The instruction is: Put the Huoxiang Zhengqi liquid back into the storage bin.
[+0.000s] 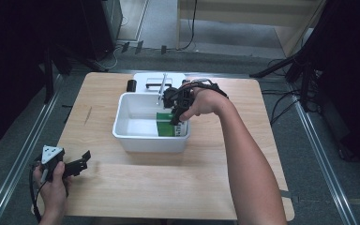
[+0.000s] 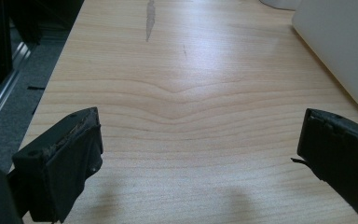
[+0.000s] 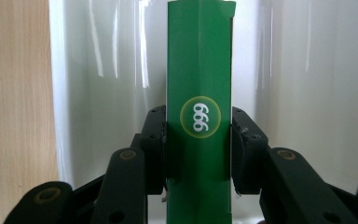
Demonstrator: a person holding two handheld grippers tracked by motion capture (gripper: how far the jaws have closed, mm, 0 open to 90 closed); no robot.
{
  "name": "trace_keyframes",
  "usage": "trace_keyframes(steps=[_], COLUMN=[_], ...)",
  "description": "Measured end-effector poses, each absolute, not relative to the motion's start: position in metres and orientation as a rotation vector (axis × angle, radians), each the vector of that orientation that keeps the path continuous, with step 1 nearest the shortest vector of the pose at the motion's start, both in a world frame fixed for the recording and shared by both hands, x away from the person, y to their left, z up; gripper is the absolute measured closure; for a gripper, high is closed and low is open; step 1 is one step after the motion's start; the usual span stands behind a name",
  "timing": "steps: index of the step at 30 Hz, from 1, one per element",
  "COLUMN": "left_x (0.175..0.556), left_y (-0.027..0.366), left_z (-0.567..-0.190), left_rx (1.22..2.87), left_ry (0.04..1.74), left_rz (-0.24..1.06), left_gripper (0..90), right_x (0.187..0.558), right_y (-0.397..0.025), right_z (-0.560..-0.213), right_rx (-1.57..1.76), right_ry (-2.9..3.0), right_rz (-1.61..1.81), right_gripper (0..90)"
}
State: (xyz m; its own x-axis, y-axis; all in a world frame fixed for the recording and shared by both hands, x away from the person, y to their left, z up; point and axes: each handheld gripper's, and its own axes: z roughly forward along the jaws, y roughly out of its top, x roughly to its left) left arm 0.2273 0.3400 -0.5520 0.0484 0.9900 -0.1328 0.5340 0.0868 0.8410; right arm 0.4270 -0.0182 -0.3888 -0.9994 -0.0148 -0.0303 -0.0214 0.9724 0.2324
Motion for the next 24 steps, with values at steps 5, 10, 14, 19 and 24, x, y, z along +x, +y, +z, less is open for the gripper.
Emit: trace_keyframes(steps=[5,10,14,19,24], left_x=[0.227,0.227,0.227,0.227,0.227], left_y=[0.340,0.339,0.339,0.339,0.339], left_z=[-0.552,-0.552,-0.552,-0.552,-0.552], left_rx=[1.549,1.552,1.552,1.551,1.551], left_ry=[1.589,1.586,1.588,1.589,1.590], left_rz=[0.742,0.745,0.738,0.737,0.739], left_gripper=[0.9,0.9,0.9,0.9,0.9], right_x=[0.425,0.421,0.418,0.417,0.413], right_y=[-0.018,-0.017,-0.016,-0.021,-0.028], right_z=[-0.389,-0.385,-0.382,-0.374,-0.365], right_rx=[-0.013,0.039,0.080,0.133,0.160], right_ry=[3.104,3.089,3.083,3.079,3.061], right_rz=[0.344,0.361,0.368,0.370,0.402], right_gripper=[60.1,46.2,42.0,35.8,33.1])
